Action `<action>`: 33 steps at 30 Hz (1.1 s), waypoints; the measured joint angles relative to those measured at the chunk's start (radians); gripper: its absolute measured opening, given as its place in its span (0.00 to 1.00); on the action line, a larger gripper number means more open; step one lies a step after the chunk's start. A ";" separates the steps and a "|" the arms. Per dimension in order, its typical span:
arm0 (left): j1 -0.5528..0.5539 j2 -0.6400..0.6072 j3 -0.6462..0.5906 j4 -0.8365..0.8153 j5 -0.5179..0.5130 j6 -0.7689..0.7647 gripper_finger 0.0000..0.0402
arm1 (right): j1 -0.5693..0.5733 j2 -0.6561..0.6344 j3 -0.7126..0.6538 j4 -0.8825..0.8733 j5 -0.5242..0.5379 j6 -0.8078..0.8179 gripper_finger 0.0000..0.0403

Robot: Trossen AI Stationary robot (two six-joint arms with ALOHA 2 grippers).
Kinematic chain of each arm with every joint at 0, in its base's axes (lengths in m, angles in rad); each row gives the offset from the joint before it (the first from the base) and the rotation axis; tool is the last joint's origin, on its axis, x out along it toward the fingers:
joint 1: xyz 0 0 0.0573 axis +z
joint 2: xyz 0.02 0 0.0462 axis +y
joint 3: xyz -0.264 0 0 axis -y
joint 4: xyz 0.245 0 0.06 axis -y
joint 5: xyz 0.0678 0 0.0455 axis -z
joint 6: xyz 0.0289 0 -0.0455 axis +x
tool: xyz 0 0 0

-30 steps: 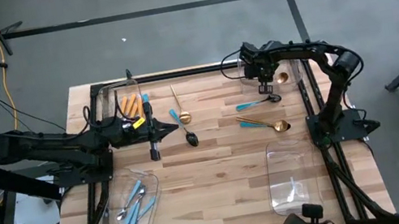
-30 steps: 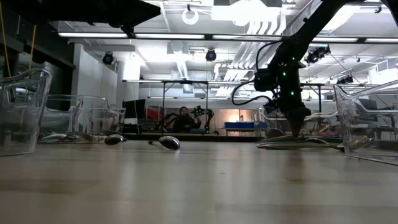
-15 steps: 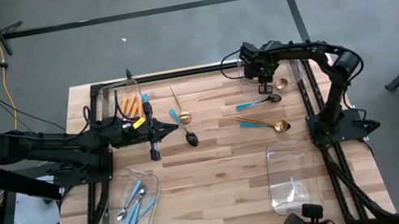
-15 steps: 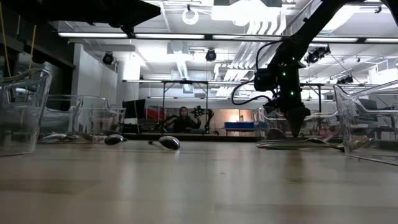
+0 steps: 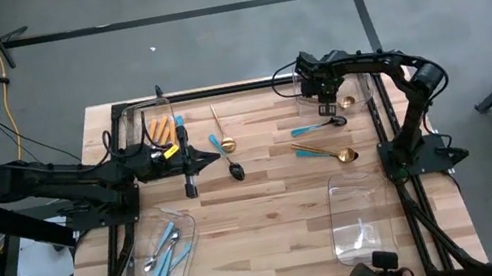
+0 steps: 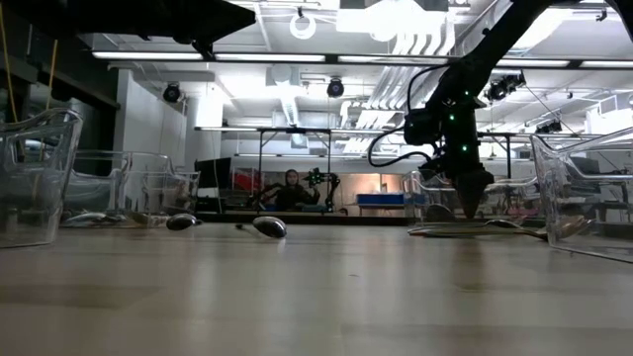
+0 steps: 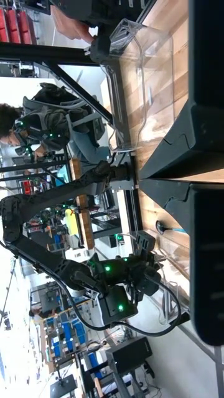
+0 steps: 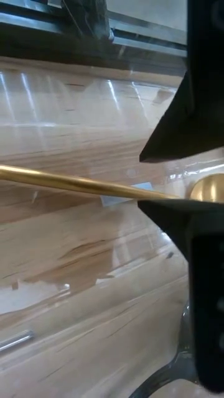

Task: Sort silverware by color (type)
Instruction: Put the gold spoon into the top right transparent bin

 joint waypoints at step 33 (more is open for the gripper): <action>0.000 0.000 0.000 0.001 0.000 0.000 0.01 | -0.002 -0.006 0.084 -0.169 0.062 0.014 0.52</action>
